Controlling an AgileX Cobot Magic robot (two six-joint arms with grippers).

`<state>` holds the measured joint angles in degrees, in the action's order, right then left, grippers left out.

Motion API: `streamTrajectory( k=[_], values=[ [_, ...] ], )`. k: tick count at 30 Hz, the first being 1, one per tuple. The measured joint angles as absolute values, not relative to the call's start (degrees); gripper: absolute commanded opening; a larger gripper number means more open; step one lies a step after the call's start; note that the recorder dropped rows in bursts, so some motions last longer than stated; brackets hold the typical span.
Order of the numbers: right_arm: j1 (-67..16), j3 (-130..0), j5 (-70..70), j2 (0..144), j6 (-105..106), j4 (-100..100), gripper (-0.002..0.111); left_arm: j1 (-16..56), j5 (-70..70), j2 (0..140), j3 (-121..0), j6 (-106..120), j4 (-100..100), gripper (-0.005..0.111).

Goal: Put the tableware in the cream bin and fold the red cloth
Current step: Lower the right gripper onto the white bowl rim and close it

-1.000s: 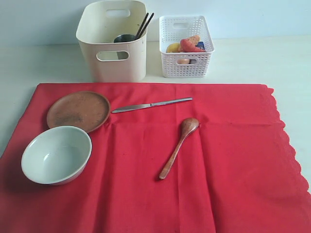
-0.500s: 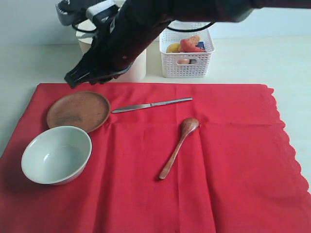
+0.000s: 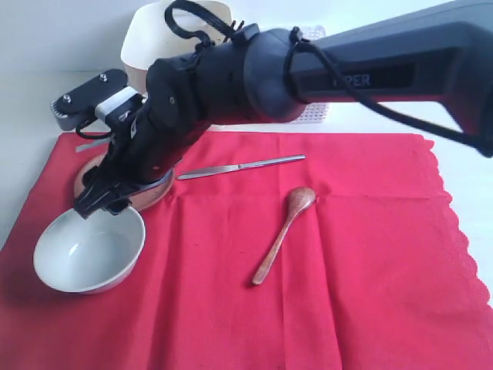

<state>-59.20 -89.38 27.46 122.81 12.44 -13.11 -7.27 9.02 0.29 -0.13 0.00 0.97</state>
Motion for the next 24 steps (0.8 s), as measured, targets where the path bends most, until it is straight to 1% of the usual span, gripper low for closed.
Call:
streamTrajectory(
  k=[6, 8, 10, 15, 18, 22, 24],
  values=[
    [-59.29, -89.27, 27.34, 126.51, 13.30, -14.36, 0.067, -7.27, 9.02, 0.29, -0.13, 0.00, 0.97, 0.001],
    [-59.29, -89.15, 27.34, 127.11, 13.43, -15.49, 0.064, -7.27, 9.02, 0.29, -0.13, 0.00, 0.97, 0.001],
    [-59.29, -89.15, 27.34, 127.20, 13.43, -16.60, 0.054, -7.27, 9.02, 0.29, -0.13, 0.00, 0.97, 0.001],
    [-59.29, -89.15, 27.34, 127.20, 13.53, -17.90, 0.026, -7.27, 9.02, 0.29, -0.13, 0.00, 0.97, 0.001],
    [-59.29, -89.15, 27.34, 127.20, 13.53, -18.78, 0.013, -7.27, 9.02, 0.29, -0.13, 0.00, 0.97, 0.001],
    [-59.29, -89.15, 27.34, 127.20, 13.53, -21.80, 0.000, -7.27, 9.02, 0.29, -0.13, 0.00, 0.97, 0.001],
    [-59.29, -89.15, 27.20, 127.20, 13.36, -23.86, 0.000, -7.27, 9.02, 0.29, -0.13, 0.00, 0.97, 0.001]
  ],
)
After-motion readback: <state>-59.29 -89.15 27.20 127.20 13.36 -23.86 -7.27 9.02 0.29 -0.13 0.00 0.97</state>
